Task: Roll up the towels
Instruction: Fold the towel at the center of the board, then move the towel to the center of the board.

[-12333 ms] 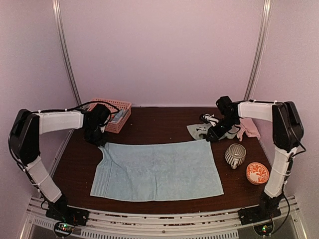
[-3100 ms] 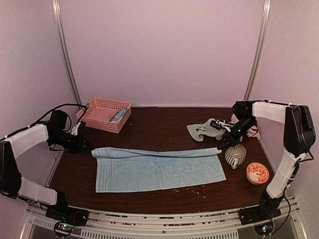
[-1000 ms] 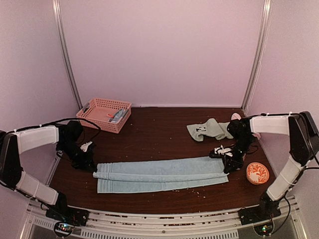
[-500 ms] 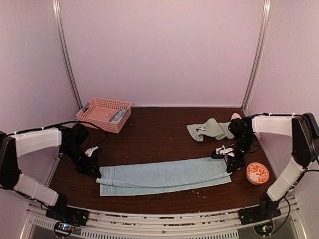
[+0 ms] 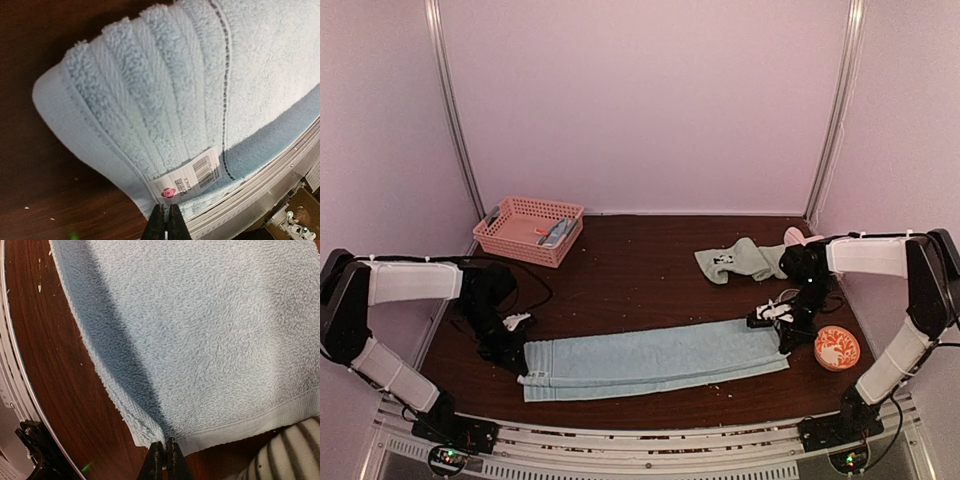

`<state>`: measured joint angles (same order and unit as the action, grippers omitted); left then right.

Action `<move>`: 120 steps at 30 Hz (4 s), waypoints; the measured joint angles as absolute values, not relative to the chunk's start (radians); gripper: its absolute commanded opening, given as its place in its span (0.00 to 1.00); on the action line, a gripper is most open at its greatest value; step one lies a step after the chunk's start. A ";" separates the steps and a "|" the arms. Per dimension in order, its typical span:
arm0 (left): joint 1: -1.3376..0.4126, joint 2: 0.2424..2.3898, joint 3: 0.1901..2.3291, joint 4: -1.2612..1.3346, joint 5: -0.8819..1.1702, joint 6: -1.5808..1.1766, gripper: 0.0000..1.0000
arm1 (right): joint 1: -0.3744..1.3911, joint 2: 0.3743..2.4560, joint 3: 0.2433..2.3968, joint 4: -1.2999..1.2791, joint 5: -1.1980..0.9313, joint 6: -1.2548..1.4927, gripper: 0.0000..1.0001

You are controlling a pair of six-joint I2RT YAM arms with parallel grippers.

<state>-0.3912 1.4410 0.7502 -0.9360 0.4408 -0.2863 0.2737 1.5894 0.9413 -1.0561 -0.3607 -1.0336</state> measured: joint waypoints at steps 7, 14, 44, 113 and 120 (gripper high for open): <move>-0.422 1.480 0.744 -0.937 0.427 -0.289 0.10 | 0.274 1.589 0.900 -1.055 -0.353 -1.058 0.09; -0.444 1.470 0.744 -0.944 0.453 -0.287 0.21 | 0.274 1.549 0.888 -1.103 -0.350 -1.104 0.28; -0.447 1.518 0.902 -0.656 0.374 -0.408 0.00 | 0.393 1.708 1.122 -0.839 -0.290 -0.679 0.16; -0.300 1.557 0.868 -0.547 0.022 -0.595 0.00 | 0.470 2.054 1.471 -0.698 -0.040 -0.488 0.23; -0.309 1.410 0.879 -0.518 0.081 -0.536 0.00 | 0.462 1.969 1.463 -0.754 -0.116 -0.455 0.28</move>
